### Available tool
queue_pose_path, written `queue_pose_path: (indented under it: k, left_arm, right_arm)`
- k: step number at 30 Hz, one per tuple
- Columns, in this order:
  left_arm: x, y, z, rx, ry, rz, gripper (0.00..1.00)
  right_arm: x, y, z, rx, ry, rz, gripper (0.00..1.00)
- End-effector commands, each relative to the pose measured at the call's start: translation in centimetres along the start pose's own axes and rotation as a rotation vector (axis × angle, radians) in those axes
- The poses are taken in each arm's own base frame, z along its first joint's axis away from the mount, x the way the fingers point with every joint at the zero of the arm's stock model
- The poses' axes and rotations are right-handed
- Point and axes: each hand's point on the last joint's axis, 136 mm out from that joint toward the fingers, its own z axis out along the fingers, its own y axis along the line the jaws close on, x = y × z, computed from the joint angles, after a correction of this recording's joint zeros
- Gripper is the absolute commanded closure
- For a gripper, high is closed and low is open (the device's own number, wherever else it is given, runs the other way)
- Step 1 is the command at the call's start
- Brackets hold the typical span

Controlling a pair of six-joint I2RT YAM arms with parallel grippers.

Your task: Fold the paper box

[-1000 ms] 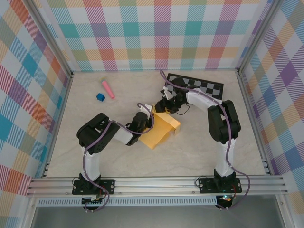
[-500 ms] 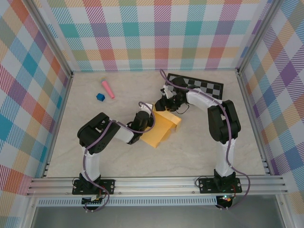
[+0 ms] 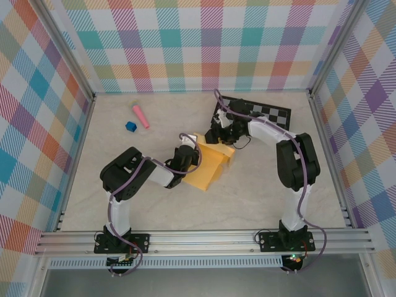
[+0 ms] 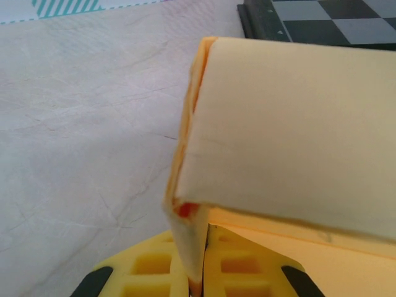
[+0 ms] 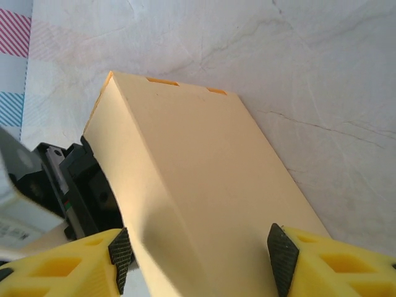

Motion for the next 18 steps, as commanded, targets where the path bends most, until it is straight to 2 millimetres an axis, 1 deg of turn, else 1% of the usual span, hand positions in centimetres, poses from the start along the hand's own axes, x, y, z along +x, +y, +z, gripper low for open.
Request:
queue_pose_path:
  k: [1, 3, 5, 7, 9, 11, 12, 14, 16, 18]
  left_arm:
    - [2.3, 2.4, -0.4, -0.074, 0.081, 0.017, 1.00]
    - [2.0, 2.9, -0.6, -0.084, 0.082, 0.010, 1.00]
    - [1.8, 3.3, -0.6, -0.090, 0.088, 0.001, 1.00]
    - [1.8, 3.6, -0.7, -0.095, 0.099, -0.001, 1.00]
    - [1.8, 3.8, -0.8, -0.099, 0.107, -0.003, 1.00]
    - [1.7, 4.0, -0.9, -0.104, 0.107, -0.002, 1.00]
    - [1.8, 4.1, -1.0, -0.111, 0.108, 0.001, 1.00]
    - [1.8, 4.4, -1.0, -0.122, 0.110, 0.006, 1.00]
    - [1.8, 4.6, -0.9, -0.125, 0.111, 0.005, 1.00]
    - [1.9, 4.7, -0.8, -0.125, 0.115, 0.001, 1.00]
  right_arm:
    - [-1.0, 2.2, -3.8, -0.058, -0.083, -0.054, 0.36]
    - [-1.5, 2.4, -5.8, -0.069, -0.153, -0.103, 0.35]
    - [-1.5, 2.2, -7.4, -0.048, -0.210, -0.160, 0.34]
    - [-1.3, 1.2, -9.2, 0.004, -0.274, -0.203, 0.34]
    - [-1.0, -0.3, -11.0, 0.076, -0.367, -0.238, 0.33]
    - [-0.3, -1.6, -12.2, 0.176, -0.465, -0.312, 0.28]
    - [0.2, -2.5, -12.5, 0.234, -0.509, -0.316, 0.27]
    - [1.0, -4.3, -12.7, 0.319, -0.530, -0.292, 0.27]
    - [1.7, -5.6, -11.7, 0.338, -0.489, -0.267, 0.27]
    - [1.7, -6.3, -10.4, 0.318, -0.459, -0.251, 0.28]
